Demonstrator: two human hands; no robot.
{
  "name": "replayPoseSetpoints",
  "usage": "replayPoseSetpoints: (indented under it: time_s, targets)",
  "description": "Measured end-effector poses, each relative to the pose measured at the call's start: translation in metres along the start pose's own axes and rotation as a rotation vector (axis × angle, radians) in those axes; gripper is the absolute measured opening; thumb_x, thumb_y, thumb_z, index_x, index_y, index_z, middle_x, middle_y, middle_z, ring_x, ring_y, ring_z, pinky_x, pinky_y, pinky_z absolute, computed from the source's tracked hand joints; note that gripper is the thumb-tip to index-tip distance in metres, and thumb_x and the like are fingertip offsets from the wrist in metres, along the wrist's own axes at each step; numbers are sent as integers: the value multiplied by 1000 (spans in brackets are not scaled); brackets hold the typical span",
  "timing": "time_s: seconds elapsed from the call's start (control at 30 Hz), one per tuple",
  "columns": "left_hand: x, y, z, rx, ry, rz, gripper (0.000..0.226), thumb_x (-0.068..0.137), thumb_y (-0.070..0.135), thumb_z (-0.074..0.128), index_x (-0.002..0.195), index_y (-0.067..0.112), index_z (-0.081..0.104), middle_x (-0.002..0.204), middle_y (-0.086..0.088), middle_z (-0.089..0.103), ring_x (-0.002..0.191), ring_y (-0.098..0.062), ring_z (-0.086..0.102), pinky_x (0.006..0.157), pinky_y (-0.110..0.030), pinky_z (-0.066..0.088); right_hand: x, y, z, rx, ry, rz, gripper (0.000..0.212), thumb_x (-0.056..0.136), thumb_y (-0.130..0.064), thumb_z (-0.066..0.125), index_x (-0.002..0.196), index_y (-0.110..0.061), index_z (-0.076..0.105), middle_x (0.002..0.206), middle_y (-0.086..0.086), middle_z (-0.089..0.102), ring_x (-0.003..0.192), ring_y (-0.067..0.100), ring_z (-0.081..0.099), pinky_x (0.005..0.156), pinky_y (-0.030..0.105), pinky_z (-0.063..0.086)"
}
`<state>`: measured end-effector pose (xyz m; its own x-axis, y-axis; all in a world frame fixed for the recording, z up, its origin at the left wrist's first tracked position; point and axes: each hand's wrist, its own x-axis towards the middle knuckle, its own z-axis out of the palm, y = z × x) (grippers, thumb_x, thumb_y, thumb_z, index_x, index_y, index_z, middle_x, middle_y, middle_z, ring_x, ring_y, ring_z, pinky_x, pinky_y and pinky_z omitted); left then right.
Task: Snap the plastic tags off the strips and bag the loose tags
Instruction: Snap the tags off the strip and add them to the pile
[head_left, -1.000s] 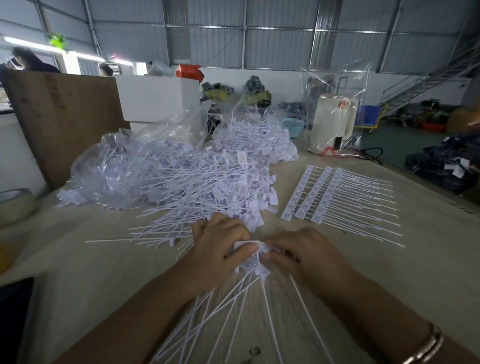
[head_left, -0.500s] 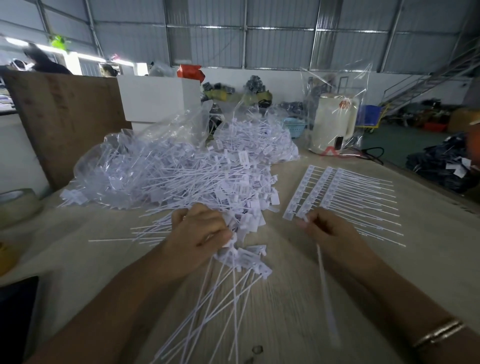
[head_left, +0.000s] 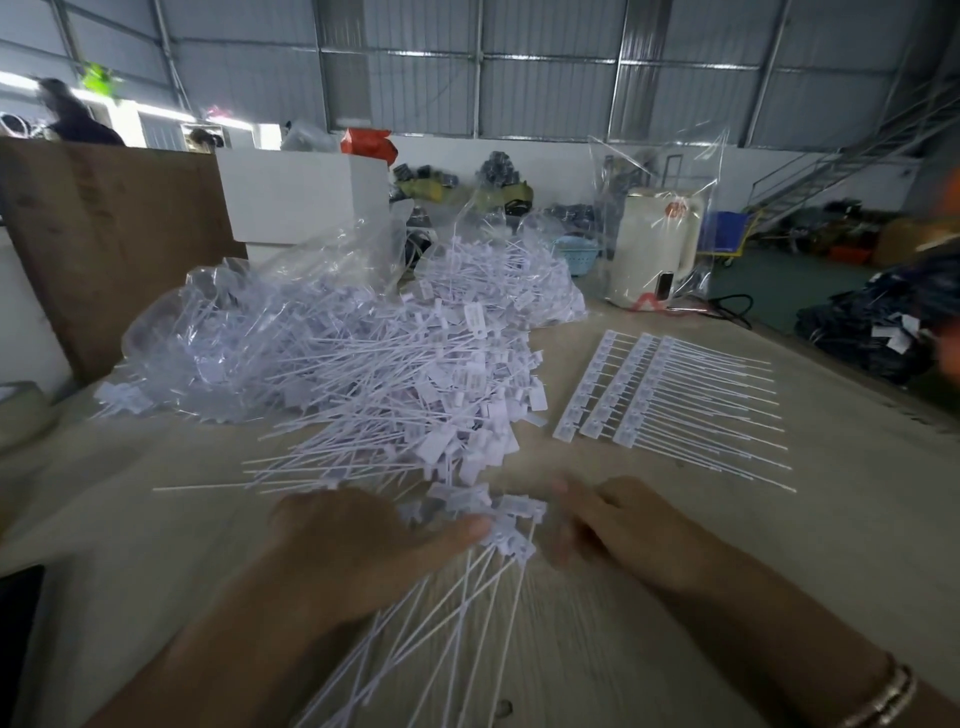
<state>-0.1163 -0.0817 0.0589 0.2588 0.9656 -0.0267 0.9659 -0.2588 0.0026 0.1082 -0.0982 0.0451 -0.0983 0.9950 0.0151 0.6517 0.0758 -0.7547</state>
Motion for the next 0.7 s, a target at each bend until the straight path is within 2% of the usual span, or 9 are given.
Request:
replayPoseSetpoints:
  time_s: [0.1,0.2,0.27,0.37,0.4,0.47,0.53,0.6,0.7]
  targets:
    - [-4,12,3,79,-87,68,101,39,101,6,65,17,54,65,7,53,79,-12,55,77,-30,36,0,-7,15,45,-165,-133,52,85,-57,30,59,-29,66,55,-9,53,53,5,48,63,18,39]
    - [-6,15,7,105,-22,127,78,63,89,34,97,23,56,92,8,60,94,-14,59,75,-27,37,3,-10,26,3,-217,-237,43,97,-40,34,65,-41,62,58,-9,51,55,5,46,65,23,39]
    - [-6,15,10,98,20,150,57,81,70,38,107,22,51,104,3,56,106,-19,57,81,-29,40,3,-10,24,67,-167,-244,40,94,-43,34,68,-33,64,57,-8,49,53,6,44,62,23,39]
    - [-5,15,13,83,73,203,38,93,51,35,118,23,43,119,0,55,114,-22,54,89,-32,41,6,-4,12,231,101,-178,53,78,-61,28,65,-31,70,50,-11,48,49,2,43,54,13,38]
    - [-4,13,12,27,75,207,36,94,47,36,121,24,39,118,0,56,110,-23,56,87,-33,42,6,0,7,284,206,-141,54,77,-63,28,66,-31,71,51,-11,49,52,2,46,57,14,40]
    - [-2,9,8,-148,100,249,25,95,38,38,117,24,39,97,3,58,89,-18,60,73,-29,42,7,9,-3,372,358,-98,55,80,-63,29,72,-28,71,57,-6,52,58,6,50,62,22,41]
    - [3,6,-2,-337,184,318,11,97,34,41,90,26,39,72,7,50,62,-6,51,56,-23,36,8,15,-8,486,415,-58,56,81,-63,32,73,-23,70,62,-1,53,60,10,52,62,25,43]
    - [13,4,-22,-468,355,342,24,96,33,43,75,28,32,61,7,46,50,-2,43,47,-19,31,10,18,-11,515,431,-41,57,86,-58,32,73,-18,70,62,-1,54,60,11,51,60,23,44]
    - [45,-9,-60,-484,669,282,25,95,40,43,79,26,30,60,10,41,50,-3,42,45,-22,28,17,20,-11,433,409,-72,56,95,-45,29,74,-14,71,56,-2,53,52,5,49,52,14,42]
